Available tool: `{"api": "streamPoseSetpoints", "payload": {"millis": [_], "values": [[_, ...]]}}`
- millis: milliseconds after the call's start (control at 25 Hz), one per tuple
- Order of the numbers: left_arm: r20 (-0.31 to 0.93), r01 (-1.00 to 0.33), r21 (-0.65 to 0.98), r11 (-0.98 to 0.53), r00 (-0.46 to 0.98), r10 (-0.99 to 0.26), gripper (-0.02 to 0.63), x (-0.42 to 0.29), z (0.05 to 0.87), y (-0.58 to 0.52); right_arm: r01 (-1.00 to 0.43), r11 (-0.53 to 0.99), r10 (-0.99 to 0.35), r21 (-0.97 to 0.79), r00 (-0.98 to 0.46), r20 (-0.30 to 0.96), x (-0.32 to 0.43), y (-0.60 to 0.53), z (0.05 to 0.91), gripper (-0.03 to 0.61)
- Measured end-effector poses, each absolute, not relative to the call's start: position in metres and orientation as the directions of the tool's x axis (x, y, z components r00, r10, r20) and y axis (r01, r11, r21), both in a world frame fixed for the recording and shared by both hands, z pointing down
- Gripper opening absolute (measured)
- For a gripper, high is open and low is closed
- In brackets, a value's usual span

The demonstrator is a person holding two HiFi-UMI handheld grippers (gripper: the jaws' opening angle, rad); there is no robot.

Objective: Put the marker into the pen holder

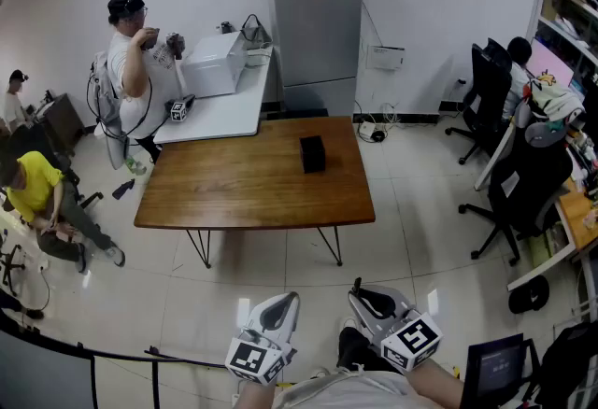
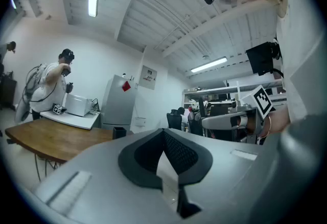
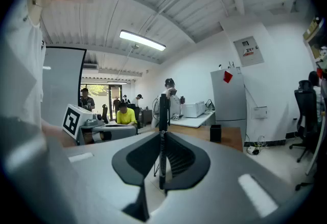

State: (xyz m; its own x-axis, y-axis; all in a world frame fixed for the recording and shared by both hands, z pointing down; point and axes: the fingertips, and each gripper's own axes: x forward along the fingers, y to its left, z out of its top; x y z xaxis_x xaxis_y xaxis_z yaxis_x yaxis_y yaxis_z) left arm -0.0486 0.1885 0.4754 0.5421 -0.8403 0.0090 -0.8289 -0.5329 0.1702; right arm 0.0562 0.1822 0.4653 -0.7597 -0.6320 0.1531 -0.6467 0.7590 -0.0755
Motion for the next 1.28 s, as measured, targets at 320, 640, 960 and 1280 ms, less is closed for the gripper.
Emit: {"api": "streamPoseSetpoints", "payload": {"millis": [320,640,960,1280], "values": [[0.016,-0.856,0.147,-0.496,0.503,-0.864,0.017,-0.044,0.479,0.09,-0.612,0.786,-0.597,-0.094,-0.789,0.145,0.06,0.078,0.477,0.035],[-0.033,-0.881,0.124,-0.457,0.457,-0.889,0.016,-0.029,0.448,-0.036,-0.545,0.837,-0.539,-0.05,-0.836,0.102,0.07,-0.055,0.445,0.035],[0.029,-0.873,0.143,-0.465,0.474,-0.88,0.017,-0.025,0.464,-0.113,-0.516,0.852,-0.506,-0.087,-0.855,0.118,0.06,-0.136,0.452,0.035],[0.006,-0.858,0.145,-0.492,0.498,-0.867,0.017,-0.065,0.457,-0.189,-0.539,0.836,-0.527,-0.105,-0.841,0.12,0.014,-0.204,0.452,0.035]]}}
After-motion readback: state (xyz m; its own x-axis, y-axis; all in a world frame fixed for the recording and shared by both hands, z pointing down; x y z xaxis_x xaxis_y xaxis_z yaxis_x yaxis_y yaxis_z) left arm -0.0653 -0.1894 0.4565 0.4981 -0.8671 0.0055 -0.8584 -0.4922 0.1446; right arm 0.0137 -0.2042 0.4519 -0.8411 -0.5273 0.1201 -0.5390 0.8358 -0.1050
